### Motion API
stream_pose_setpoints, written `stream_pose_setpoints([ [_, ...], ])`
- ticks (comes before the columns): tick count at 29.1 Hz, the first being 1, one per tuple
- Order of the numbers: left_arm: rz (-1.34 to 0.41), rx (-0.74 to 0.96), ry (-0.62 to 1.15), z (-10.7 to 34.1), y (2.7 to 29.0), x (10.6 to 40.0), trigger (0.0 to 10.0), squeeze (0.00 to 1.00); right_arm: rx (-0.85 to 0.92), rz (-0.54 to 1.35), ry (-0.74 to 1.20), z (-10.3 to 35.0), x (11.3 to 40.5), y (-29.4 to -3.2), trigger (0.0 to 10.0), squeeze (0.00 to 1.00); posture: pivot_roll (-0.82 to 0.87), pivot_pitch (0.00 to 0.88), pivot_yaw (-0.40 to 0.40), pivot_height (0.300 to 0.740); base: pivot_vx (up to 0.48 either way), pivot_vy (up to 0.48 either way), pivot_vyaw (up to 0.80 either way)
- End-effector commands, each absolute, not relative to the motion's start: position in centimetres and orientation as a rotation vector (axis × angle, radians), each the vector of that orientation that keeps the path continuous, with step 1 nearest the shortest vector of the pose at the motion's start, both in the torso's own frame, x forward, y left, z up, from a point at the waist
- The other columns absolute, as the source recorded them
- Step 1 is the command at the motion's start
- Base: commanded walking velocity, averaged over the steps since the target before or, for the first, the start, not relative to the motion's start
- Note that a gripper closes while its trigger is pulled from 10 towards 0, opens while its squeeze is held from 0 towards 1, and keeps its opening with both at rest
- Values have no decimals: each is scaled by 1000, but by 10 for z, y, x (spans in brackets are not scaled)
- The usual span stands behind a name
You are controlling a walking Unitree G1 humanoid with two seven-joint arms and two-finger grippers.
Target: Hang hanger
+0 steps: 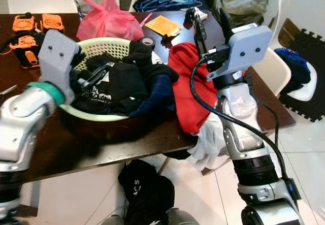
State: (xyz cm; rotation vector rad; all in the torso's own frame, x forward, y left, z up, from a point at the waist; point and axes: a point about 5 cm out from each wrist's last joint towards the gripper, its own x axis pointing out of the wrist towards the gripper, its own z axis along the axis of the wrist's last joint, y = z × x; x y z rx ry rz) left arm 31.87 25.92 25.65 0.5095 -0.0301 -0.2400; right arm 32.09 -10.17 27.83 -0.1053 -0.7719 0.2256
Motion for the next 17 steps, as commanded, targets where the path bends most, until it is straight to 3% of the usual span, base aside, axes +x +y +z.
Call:
stream_pose_setpoints([
  [1,-148,465,-18,259,274,327,10000,0,-102,222,-765,279,322,-104,10000,0,116,102,-81,740,0,0,0],
  [7,-244,230,-8,260,260,354,10000,0,-85,219,-771,283,320,-104,10000,0,94,140,-68,740,0,0,0],
  [13,-345,148,10,258,255,358,10000,0,-84,217,-771,282,316,-104,10000,0,69,158,-56,740,0,0,0],
  [17,-371,113,112,242,263,366,10000,0,-89,208,-764,281,311,-107,10000,0,48,182,-41,740,0,0,0],
])
